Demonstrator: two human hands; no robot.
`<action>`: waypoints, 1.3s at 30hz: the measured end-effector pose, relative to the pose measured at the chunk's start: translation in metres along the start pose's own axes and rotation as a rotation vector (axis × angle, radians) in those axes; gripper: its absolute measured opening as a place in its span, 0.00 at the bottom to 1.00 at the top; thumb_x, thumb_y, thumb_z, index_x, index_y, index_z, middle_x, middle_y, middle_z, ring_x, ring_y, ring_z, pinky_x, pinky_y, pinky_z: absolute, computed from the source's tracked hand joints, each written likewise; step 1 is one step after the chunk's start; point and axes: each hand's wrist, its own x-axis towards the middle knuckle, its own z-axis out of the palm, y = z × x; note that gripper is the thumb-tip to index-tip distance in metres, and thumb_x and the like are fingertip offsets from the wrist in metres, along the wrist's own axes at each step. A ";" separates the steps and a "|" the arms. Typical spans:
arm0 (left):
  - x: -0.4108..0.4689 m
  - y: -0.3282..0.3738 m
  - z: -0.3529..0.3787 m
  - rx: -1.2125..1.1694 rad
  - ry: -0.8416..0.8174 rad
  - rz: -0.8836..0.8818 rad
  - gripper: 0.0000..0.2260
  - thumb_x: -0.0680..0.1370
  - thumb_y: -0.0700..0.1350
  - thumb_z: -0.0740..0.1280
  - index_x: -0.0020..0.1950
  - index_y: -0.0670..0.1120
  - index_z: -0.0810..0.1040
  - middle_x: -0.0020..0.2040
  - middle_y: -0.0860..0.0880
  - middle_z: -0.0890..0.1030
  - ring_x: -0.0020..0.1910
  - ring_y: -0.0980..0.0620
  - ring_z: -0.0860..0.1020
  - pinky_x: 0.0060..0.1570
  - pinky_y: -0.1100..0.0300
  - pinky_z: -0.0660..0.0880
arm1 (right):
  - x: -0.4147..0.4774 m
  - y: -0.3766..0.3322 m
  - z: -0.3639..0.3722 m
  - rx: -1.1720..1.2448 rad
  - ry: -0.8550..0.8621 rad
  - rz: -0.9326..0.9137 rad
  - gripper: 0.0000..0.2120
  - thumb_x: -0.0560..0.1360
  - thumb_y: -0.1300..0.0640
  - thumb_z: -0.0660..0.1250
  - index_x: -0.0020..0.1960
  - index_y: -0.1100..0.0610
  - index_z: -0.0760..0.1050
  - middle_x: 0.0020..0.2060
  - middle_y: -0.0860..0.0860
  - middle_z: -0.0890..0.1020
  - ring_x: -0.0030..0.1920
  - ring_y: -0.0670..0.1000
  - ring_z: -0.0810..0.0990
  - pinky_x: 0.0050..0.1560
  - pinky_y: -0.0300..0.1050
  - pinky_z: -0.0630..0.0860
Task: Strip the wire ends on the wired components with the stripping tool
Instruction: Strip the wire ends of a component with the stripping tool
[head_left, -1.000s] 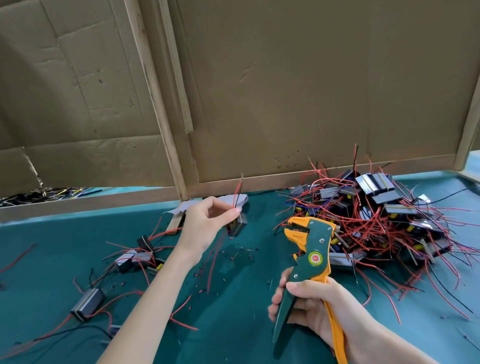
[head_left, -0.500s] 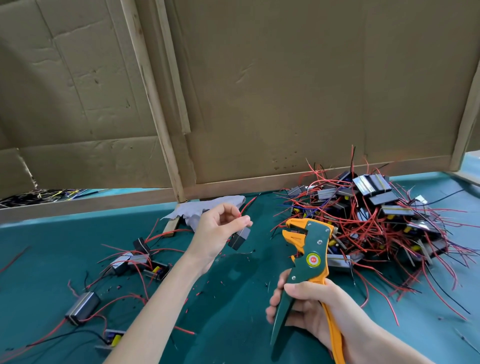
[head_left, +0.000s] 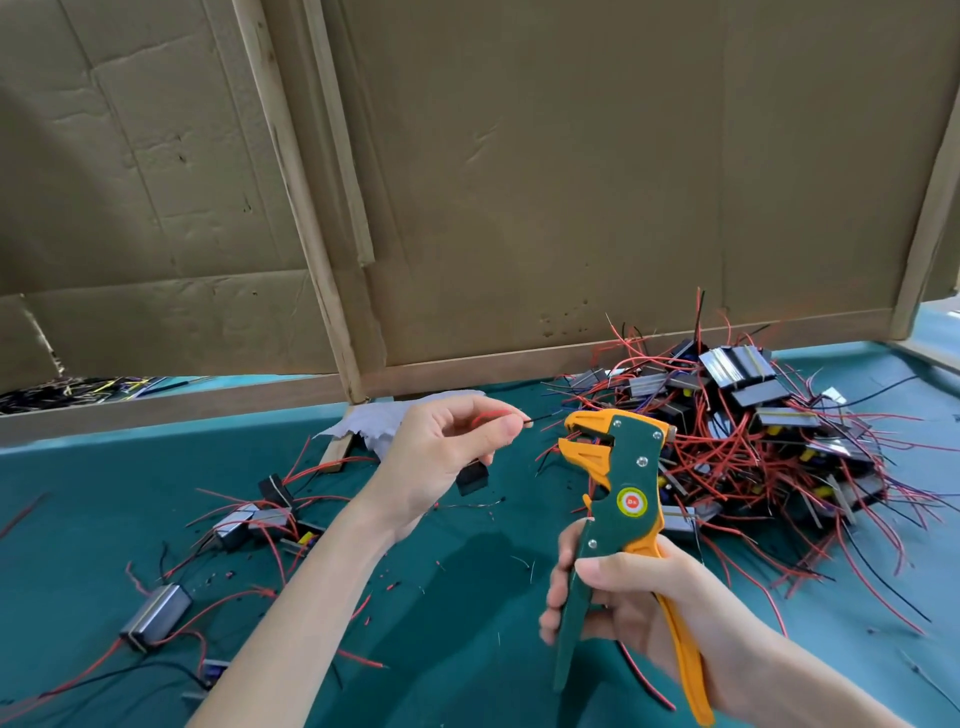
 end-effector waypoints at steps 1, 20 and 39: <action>-0.001 0.003 0.002 0.000 -0.003 -0.004 0.07 0.68 0.51 0.71 0.39 0.49 0.85 0.31 0.55 0.76 0.31 0.58 0.70 0.34 0.69 0.70 | -0.001 -0.001 0.000 -0.008 -0.019 -0.003 0.11 0.62 0.62 0.75 0.43 0.64 0.79 0.38 0.66 0.79 0.39 0.65 0.81 0.46 0.60 0.79; -0.005 0.014 -0.001 0.121 -0.154 -0.067 0.04 0.70 0.49 0.70 0.36 0.51 0.83 0.34 0.49 0.72 0.35 0.51 0.66 0.32 0.67 0.67 | -0.009 -0.009 0.002 -0.174 -0.083 -0.028 0.08 0.66 0.60 0.74 0.41 0.62 0.78 0.35 0.65 0.78 0.36 0.64 0.80 0.43 0.58 0.78; 0.005 -0.067 0.017 0.536 -0.012 -0.080 0.14 0.83 0.39 0.56 0.66 0.44 0.75 0.45 0.52 0.69 0.35 0.63 0.73 0.43 0.70 0.68 | 0.006 -0.003 -0.011 0.062 0.235 -0.026 0.07 0.60 0.63 0.73 0.37 0.62 0.81 0.36 0.64 0.79 0.36 0.65 0.81 0.40 0.57 0.81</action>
